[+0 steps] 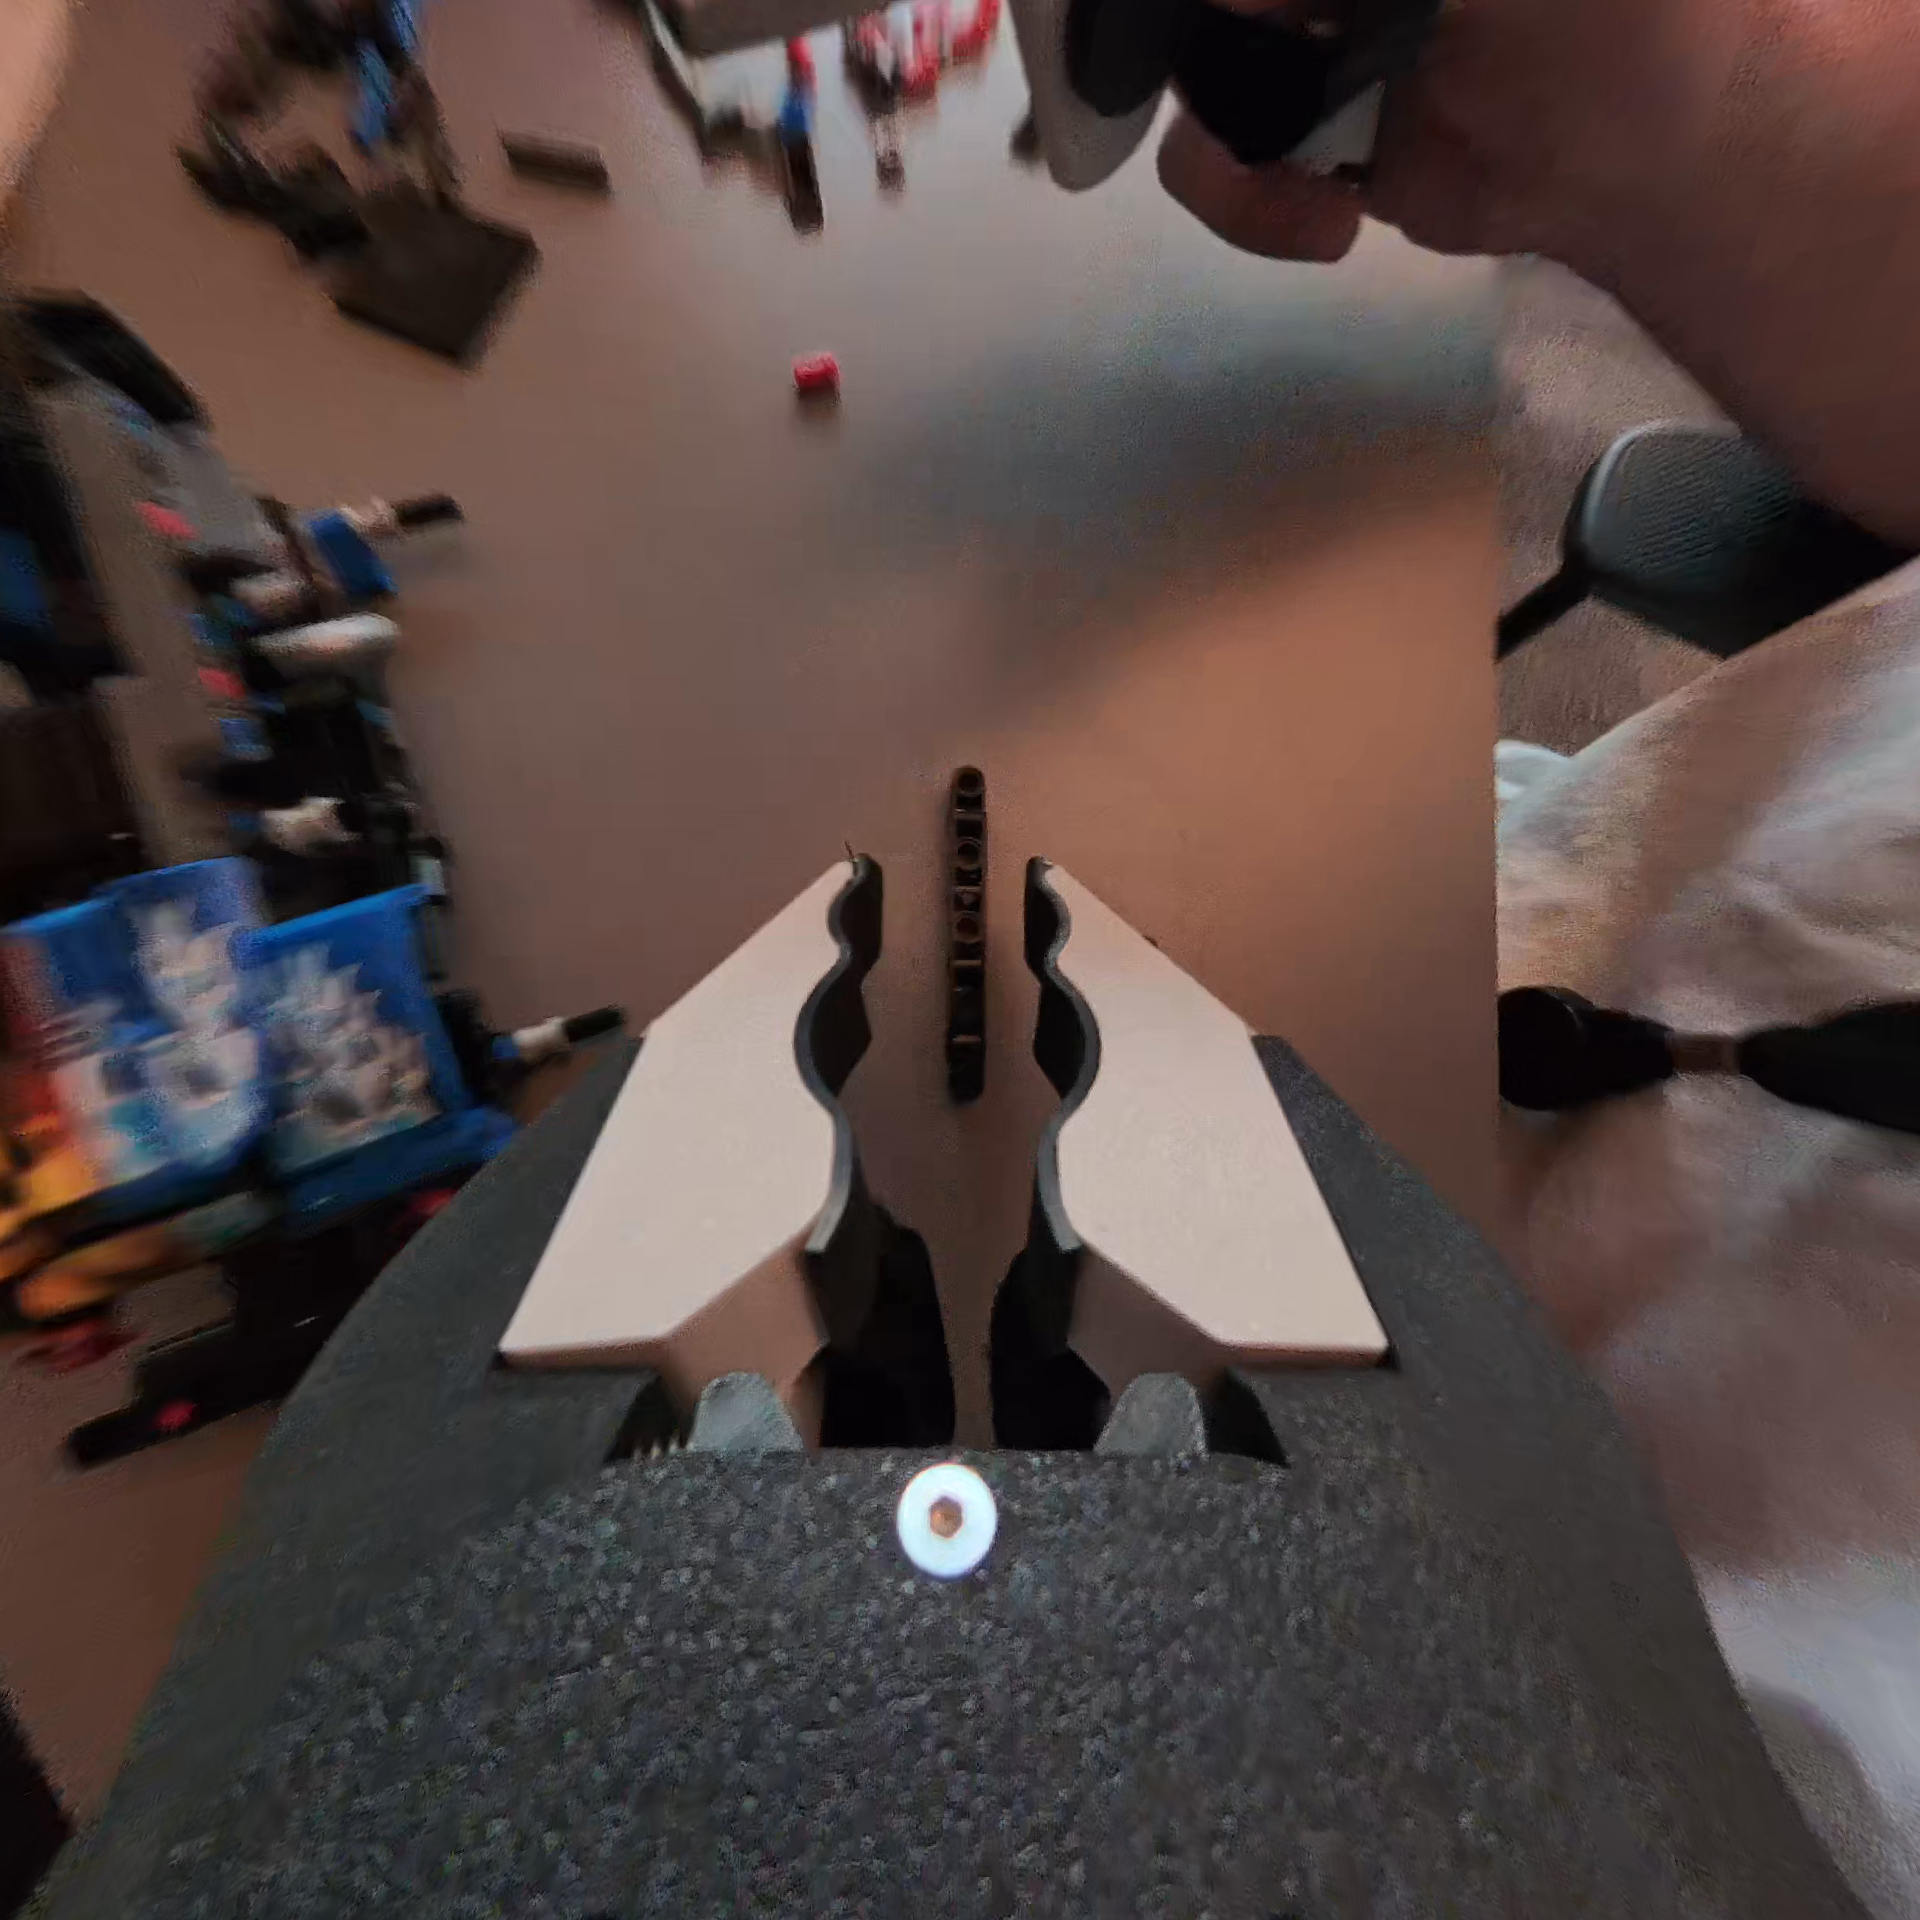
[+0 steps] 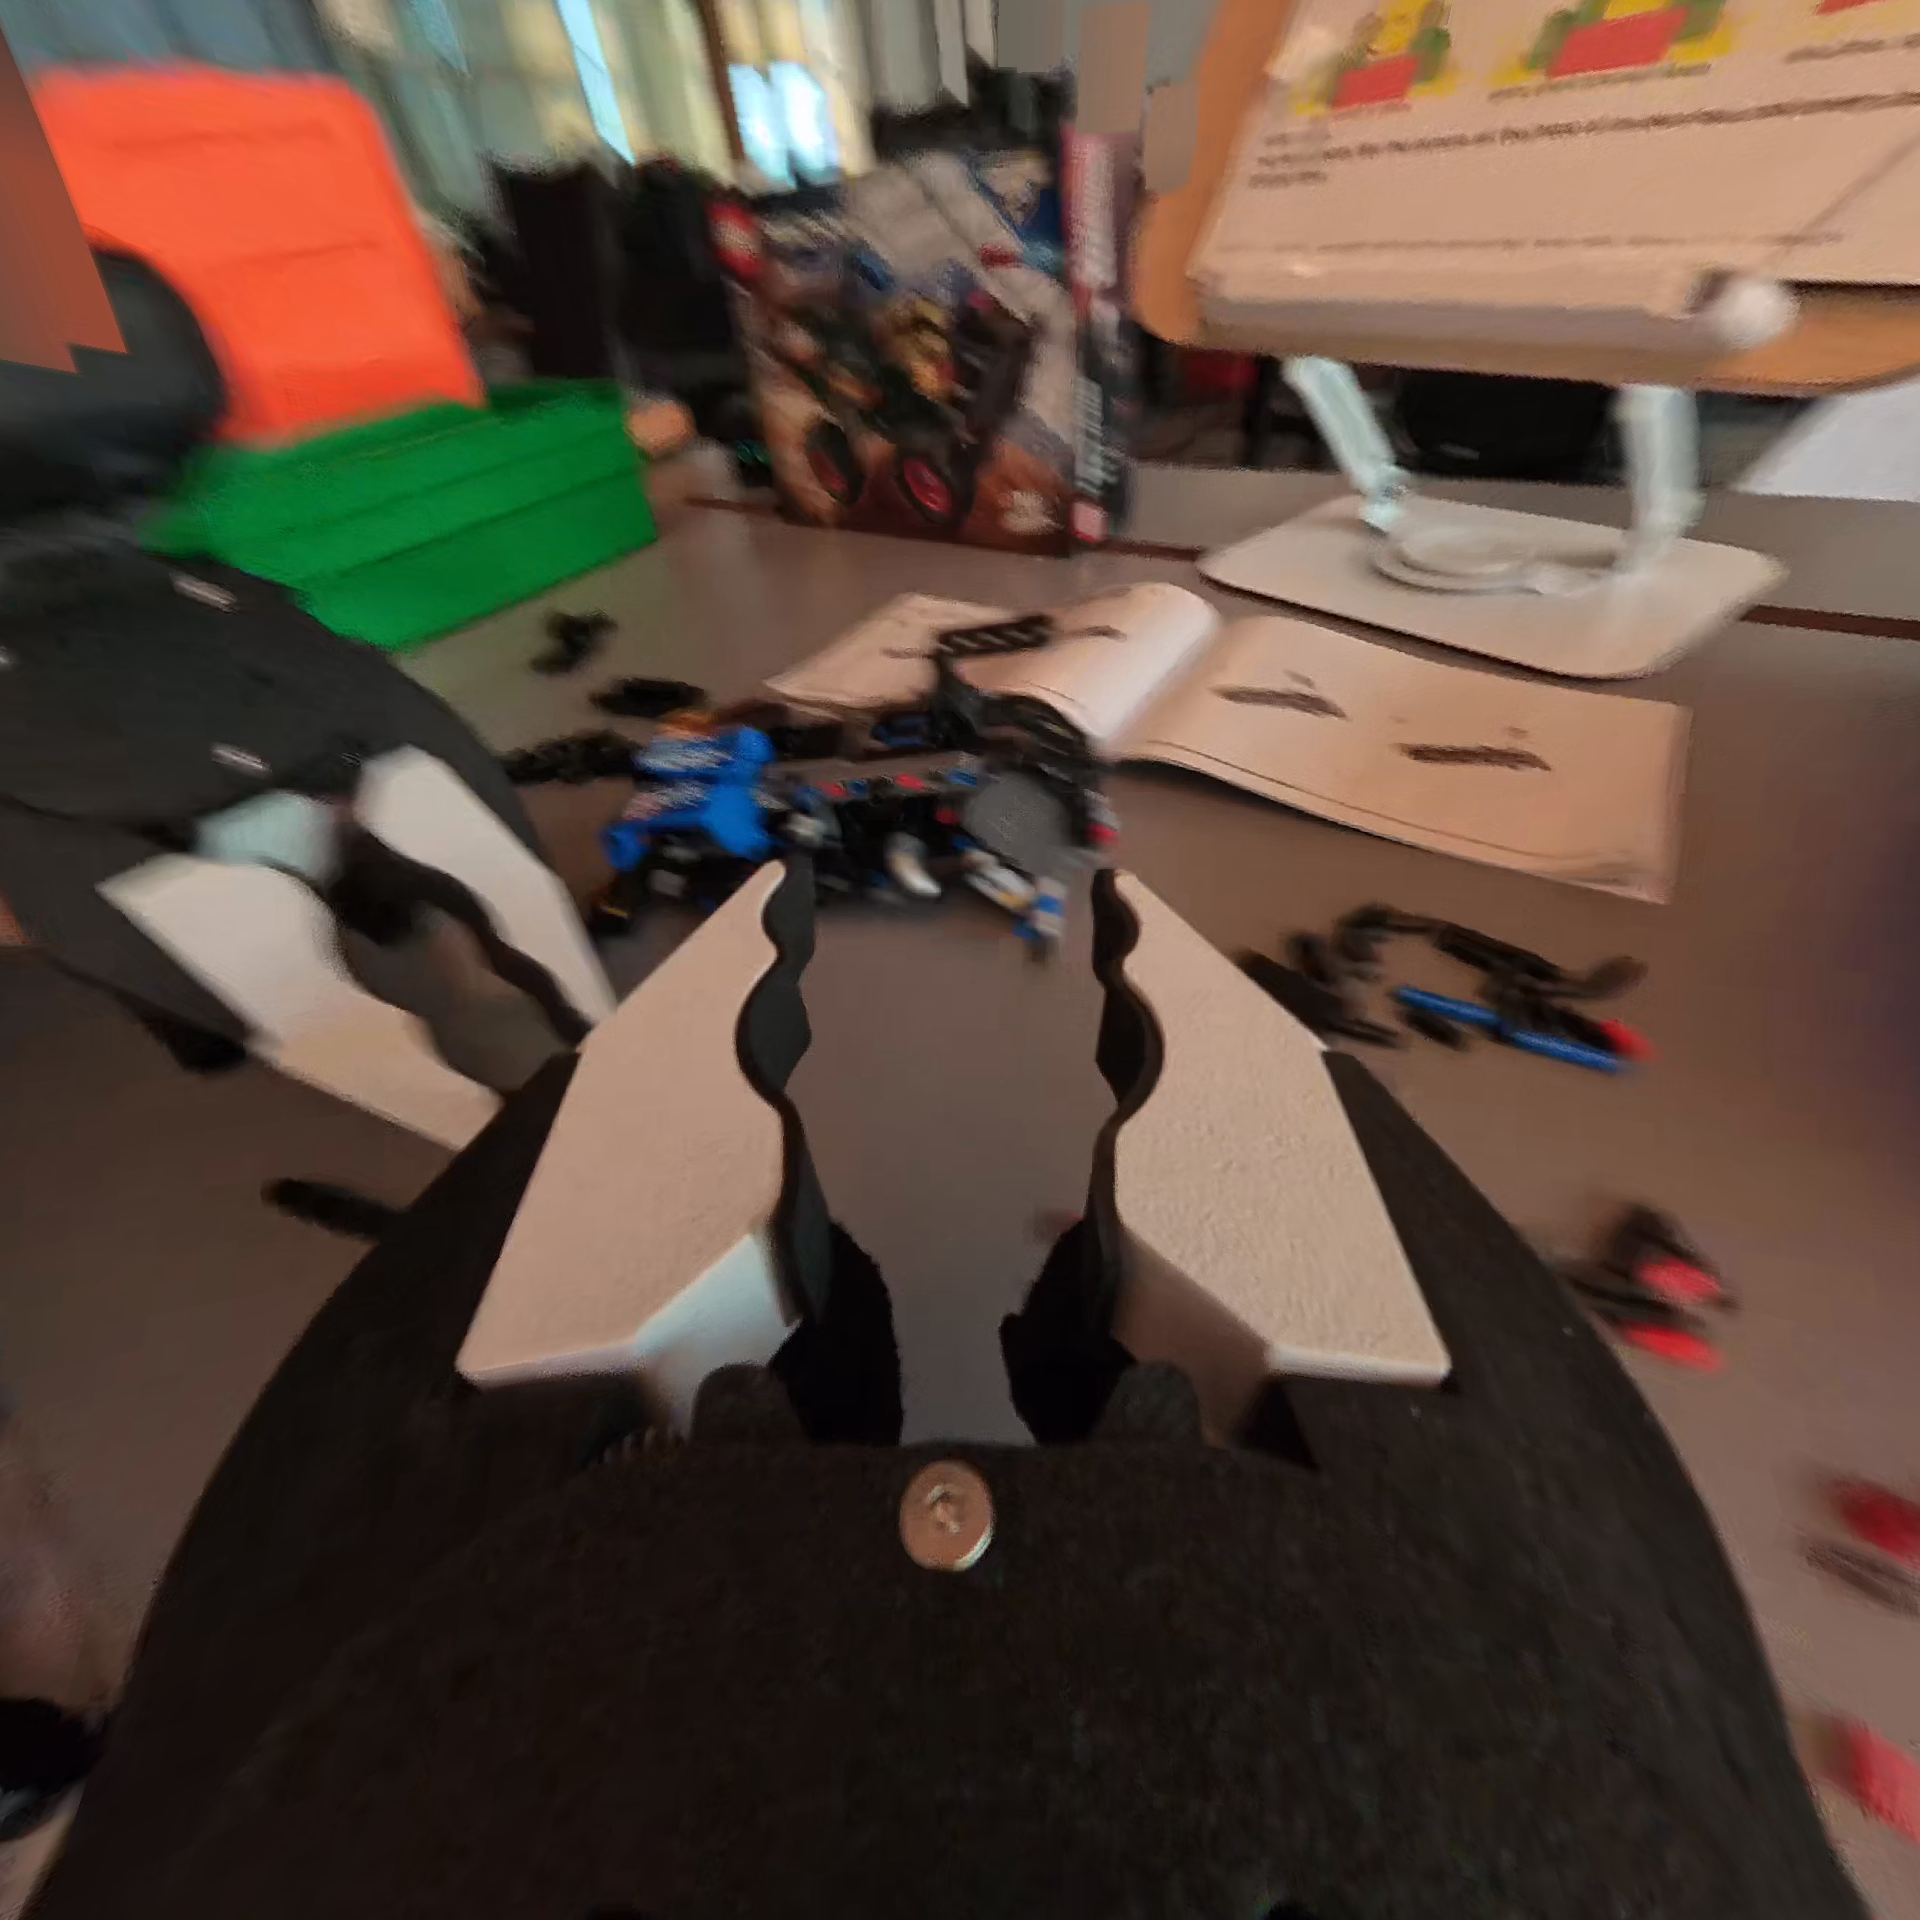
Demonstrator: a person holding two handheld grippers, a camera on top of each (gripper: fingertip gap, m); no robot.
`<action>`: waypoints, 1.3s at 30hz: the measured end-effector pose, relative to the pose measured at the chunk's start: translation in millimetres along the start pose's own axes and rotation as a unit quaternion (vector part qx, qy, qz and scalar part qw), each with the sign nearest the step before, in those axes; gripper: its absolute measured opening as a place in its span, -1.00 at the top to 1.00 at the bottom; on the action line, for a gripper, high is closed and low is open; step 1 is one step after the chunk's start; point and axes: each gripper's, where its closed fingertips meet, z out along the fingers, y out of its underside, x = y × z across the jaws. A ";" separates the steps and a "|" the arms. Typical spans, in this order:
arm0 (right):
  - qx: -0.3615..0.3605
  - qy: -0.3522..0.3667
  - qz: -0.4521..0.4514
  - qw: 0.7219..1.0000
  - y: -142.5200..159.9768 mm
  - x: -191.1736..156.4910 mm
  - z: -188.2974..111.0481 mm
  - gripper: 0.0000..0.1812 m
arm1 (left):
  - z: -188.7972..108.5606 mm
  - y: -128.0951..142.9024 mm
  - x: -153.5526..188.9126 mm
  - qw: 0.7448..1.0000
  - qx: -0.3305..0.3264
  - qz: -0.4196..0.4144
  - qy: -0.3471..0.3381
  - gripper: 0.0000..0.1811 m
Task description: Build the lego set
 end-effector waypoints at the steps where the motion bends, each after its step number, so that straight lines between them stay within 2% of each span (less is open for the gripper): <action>1: -0.024 0.041 -0.019 0.999 0.1 17.8 -8.3 0.46 | -12.5 -5.6 -3.9 0.999 0.038 0.011 0.000 0.69; 3: -0.060 0.105 -0.046 0.992 -1.9 53.5 -26.4 0.50 | -41.7 -19.5 -12.8 0.990 0.135 0.026 0.006 0.69; 5: -0.097 0.134 -0.048 0.985 1.1 83.3 -34.8 0.50 | -70.4 -29.1 -27.9 0.974 0.226 0.029 0.006 0.67; 8: -0.149 0.141 -0.033 0.978 14.8 115.6 -24.3 0.51 | -96.5 -28.8 -57.4 0.957 0.291 -0.001 -0.013 0.68; 12: -0.204 0.154 -0.032 0.966 31.4 149.6 5.4 0.59 | -113.6 -17.1 -81.2 0.947 0.316 -0.001 -0.060 0.73; 17: -0.243 0.120 -0.007 0.963 42.7 165.5 32.6 0.68 | -107.7 -13.3 -80.2 0.948 0.317 -0.032 -0.019 0.74; 24: -0.280 0.112 0.008 0.953 58.1 183.4 43.7 0.69 | -104.5 -14.4 -70.4 0.949 0.314 -0.036 0.010 0.73; 29: -0.283 0.115 0.036 0.951 58.6 188.0 50.1 0.79 | -111.2 -16.1 -71.9 0.949 0.316 -0.020 -0.009 0.74; 34: -0.291 0.113 0.014 0.950 60.5 184.0 47.0 0.81 | -113.2 -15.9 -73.1 0.949 0.314 -0.011 -0.020 0.74; 37: -0.288 0.123 -0.019 0.949 61.2 186.1 45.7 0.95 | -111.4 -15.1 -73.1 0.950 0.310 -0.008 -0.023 0.74; 39: -0.288 0.126 -0.030 0.949 60.9 187.1 45.7 0.96 | -110.4 -14.7 -73.3 0.951 0.309 -0.006 -0.027 0.76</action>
